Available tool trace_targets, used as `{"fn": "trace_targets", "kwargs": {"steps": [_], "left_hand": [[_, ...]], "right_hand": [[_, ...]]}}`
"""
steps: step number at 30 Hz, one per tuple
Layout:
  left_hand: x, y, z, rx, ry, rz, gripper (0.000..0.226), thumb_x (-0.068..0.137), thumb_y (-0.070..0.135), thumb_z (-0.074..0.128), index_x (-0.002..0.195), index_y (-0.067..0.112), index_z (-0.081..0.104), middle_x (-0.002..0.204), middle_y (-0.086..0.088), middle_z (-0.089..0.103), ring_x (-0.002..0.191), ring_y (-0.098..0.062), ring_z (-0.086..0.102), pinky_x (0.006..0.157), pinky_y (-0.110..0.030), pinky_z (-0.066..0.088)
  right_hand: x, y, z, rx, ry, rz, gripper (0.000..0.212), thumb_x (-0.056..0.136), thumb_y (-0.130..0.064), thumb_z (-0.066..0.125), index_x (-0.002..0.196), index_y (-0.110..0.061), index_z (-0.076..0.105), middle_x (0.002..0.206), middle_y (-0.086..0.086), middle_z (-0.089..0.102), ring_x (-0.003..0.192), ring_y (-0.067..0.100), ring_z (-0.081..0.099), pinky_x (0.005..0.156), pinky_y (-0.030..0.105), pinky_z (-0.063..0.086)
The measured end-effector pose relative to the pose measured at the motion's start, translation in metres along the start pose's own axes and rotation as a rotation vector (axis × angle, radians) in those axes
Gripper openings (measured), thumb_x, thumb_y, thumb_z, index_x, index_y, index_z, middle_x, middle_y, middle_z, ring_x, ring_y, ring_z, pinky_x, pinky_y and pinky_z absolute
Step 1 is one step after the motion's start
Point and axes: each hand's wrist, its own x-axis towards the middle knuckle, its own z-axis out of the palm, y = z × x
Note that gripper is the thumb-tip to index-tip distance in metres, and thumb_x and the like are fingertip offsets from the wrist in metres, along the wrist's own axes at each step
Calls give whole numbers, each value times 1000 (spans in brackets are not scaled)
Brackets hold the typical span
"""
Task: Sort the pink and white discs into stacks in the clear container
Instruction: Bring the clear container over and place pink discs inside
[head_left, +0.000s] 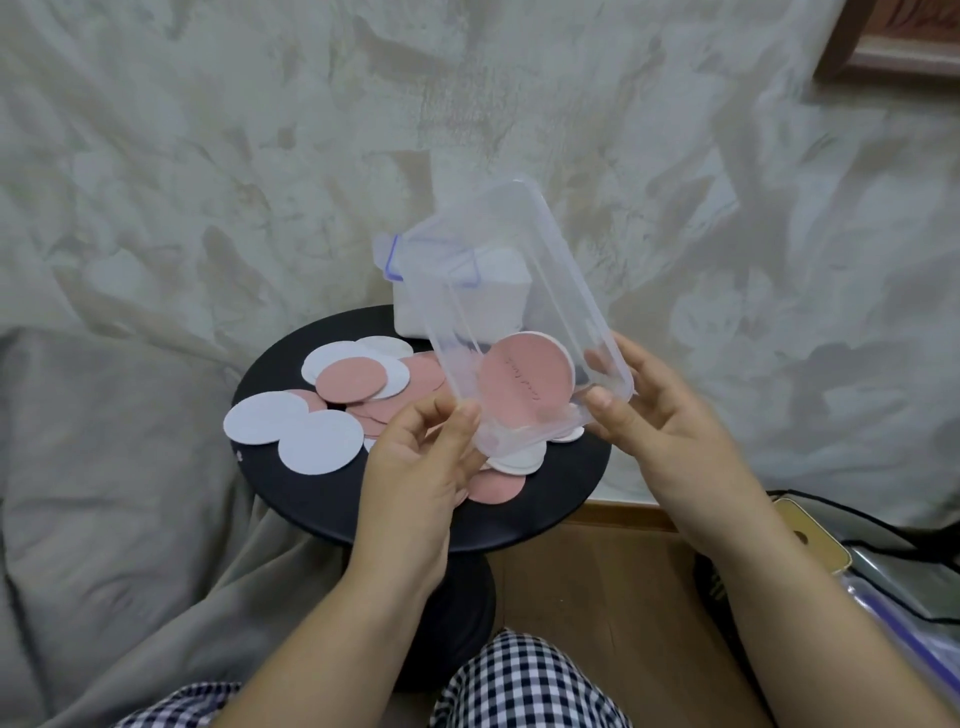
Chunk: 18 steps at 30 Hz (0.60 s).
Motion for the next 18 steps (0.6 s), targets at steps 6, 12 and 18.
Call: {"fn": "trace_targets", "kwargs": {"steps": [6,12,18], "left_hand": [[4,4,-3,89,28,15,7,82,24,66,79,21,60,79,10,71,83,-22,71,81,-43,53],[13,9,-4,609,47,576,9,87,28,59,95,27,57,98,14,59,95,-6,58,79,-11,45],[53,36,32,1572,-461,1136,34,83,17,44,108,15,65,102,-6,63,92,-31,57,74,-31,38]], "right_hand": [[0,11,5,137,-1,28,45,79,-28,55,123,-35,51,113,-26,63,107,-3,59,78,14,52],[-1,20,-4,175,54,70,56,74,-28,56,130,-26,50,110,-23,66,106,-1,61,75,13,51],[-6,26,-10,210,19,111,52,65,-51,70,114,-39,60,116,-15,65,107,6,62,77,17,52]]}}
